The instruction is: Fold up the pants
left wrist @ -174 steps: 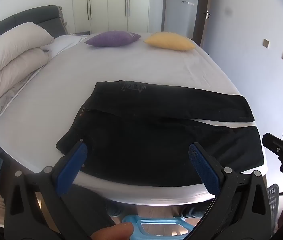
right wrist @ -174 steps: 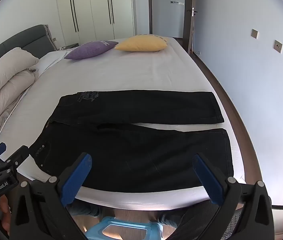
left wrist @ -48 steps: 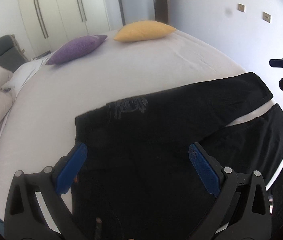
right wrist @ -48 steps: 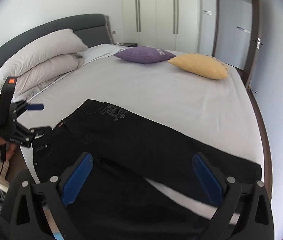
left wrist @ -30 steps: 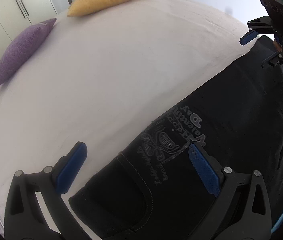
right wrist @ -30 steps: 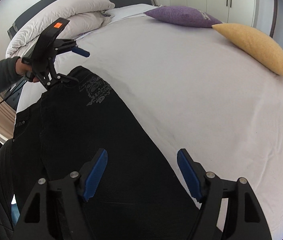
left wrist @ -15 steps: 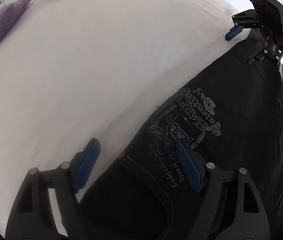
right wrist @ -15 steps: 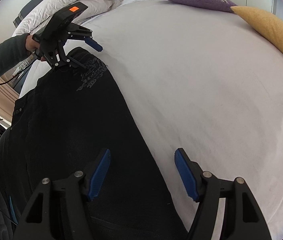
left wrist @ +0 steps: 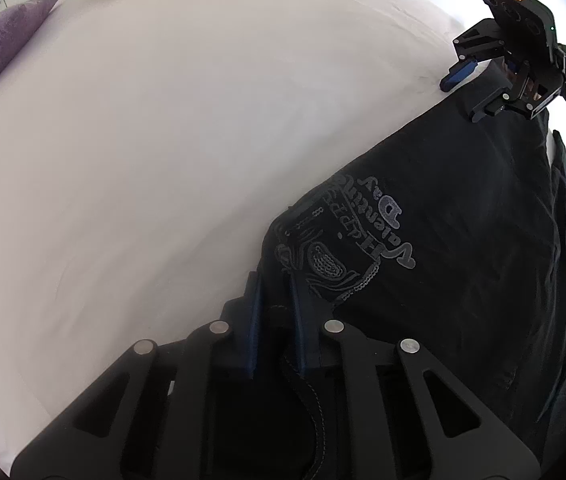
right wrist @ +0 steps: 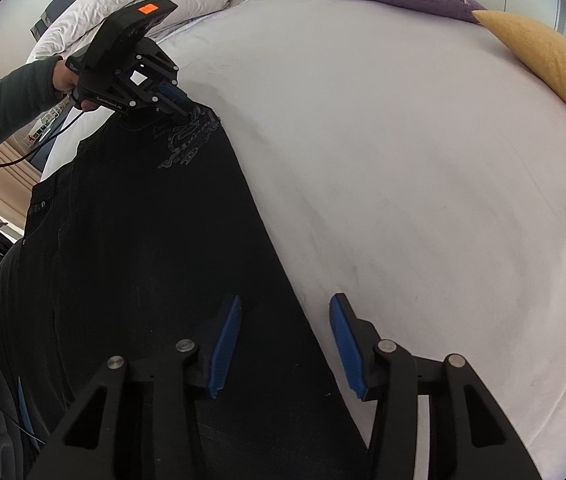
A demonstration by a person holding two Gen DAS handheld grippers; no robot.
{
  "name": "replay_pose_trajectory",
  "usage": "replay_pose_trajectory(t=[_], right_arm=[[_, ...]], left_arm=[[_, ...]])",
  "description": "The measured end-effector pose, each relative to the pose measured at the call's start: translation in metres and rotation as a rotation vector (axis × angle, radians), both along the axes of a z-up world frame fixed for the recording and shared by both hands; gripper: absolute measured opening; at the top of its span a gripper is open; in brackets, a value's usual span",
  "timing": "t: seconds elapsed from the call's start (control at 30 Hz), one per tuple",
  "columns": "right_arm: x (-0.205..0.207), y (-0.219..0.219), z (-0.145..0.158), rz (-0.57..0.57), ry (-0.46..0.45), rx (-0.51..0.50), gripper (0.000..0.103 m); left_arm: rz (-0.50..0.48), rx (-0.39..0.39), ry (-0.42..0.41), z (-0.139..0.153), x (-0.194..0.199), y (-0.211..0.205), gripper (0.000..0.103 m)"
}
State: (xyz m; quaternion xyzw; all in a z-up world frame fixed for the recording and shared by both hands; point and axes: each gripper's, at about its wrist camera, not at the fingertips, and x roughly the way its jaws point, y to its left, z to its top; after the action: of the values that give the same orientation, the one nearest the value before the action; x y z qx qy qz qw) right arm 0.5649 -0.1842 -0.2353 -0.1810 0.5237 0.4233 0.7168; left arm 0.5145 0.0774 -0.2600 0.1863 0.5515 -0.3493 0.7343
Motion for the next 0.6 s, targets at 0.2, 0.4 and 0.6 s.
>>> replay_pose_trajectory(t=[0.2, 0.4, 0.6], right_arm=[[0.004, 0.002, -0.005, 0.013, 0.012, -0.03, 0.034], [0.007, -0.002, -0.006, 0.003, 0.031, -0.033, 0.013], [0.0, 0.0, 0.004, 0.013, -0.009, -0.065, 0.005]], left_arm=[[0.004, -0.023, -0.063, 0.003, -0.019, -0.005, 0.009], [0.008, -0.028, -0.11, 0.007, -0.038, -0.022, 0.008], [0.018, -0.04, -0.152, 0.027, -0.04, 0.001, 0.007]])
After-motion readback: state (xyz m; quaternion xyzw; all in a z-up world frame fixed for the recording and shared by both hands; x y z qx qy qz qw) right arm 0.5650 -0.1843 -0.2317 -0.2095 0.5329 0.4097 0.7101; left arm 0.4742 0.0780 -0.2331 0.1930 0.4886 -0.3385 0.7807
